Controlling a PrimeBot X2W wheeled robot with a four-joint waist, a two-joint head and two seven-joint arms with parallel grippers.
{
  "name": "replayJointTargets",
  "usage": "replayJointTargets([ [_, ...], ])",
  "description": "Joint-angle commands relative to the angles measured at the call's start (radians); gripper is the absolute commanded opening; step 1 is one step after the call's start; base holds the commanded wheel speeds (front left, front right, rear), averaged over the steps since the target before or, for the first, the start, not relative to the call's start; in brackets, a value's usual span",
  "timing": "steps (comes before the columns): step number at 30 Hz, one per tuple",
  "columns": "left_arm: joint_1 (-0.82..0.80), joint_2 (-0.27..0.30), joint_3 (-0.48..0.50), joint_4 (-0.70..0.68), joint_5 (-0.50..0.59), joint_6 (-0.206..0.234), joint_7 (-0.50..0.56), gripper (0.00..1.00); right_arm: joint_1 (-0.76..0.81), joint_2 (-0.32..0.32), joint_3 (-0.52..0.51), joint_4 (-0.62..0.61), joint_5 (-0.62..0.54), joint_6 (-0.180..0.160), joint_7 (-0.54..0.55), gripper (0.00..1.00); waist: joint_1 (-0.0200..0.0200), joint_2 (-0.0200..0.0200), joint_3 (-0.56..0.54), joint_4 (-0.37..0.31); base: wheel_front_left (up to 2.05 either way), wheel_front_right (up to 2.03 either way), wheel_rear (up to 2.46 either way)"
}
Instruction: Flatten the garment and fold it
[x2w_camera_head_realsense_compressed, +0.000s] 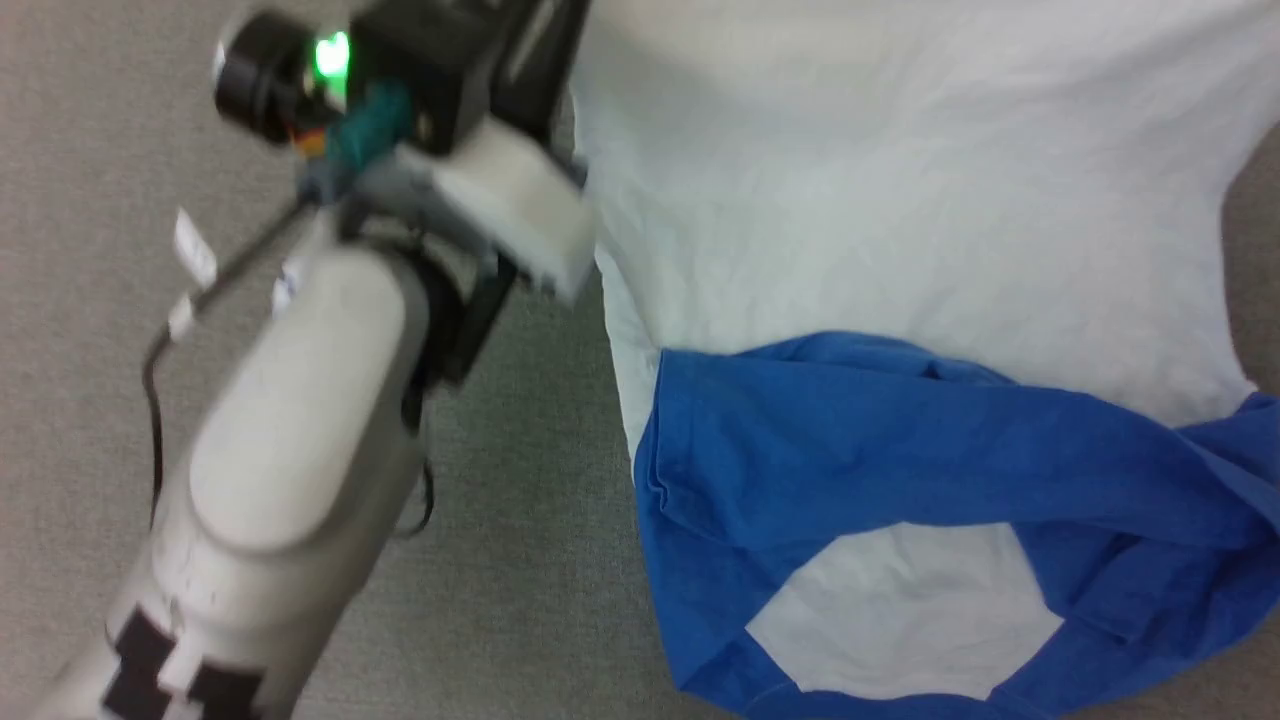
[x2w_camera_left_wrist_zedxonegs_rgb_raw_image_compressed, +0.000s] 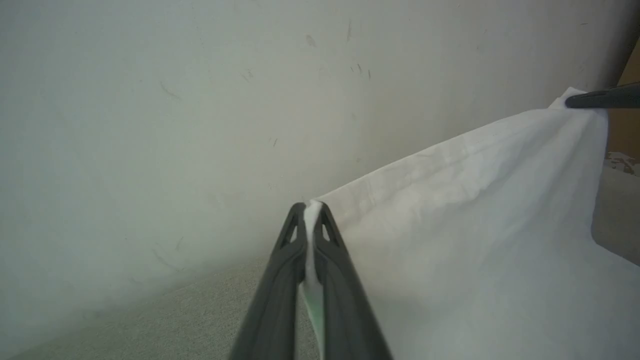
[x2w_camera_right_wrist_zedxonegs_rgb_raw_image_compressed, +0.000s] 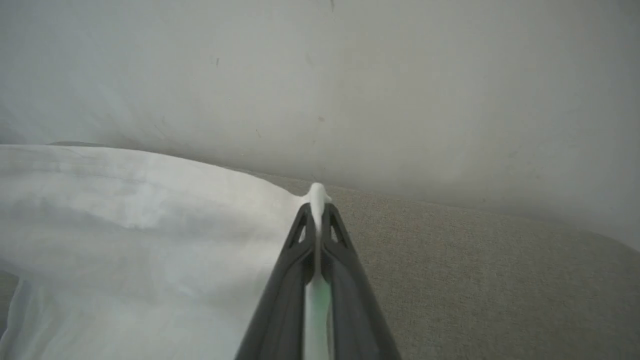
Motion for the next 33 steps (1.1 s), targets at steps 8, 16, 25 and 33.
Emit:
replayJointTargets([
  [8,0.416,0.090,-0.021,-0.249,-0.004,0.079,-0.077,0.00,0.396,0.022,-0.029,-0.169,0.101,-0.001,-0.065,0.00,0.0002,-0.0001,-0.202,-0.006,0.00,0.00,0.00],
  [16,0.737,0.122,-0.042,-0.333,-0.045,0.138,-0.165,0.00,0.722,0.099,-0.084,-0.272,0.119,-0.001,-0.124,0.00,0.0002,-0.0001,-0.267,-0.008,0.00,0.00,0.00],
  [25,0.944,0.080,-0.075,-0.260,-0.108,0.162,-0.283,0.00,0.965,0.172,-0.129,-0.314,0.136,-0.001,-0.140,0.00,0.0002,-0.0001,-0.297,-0.013,0.00,0.00,0.00],
  [33,1.060,0.084,-0.041,-0.270,-0.163,0.175,-0.328,0.00,1.118,0.206,-0.171,-0.344,0.153,-0.001,-0.143,0.00,0.0002,-0.0001,-0.333,-0.016,0.00,0.00,0.00],
])
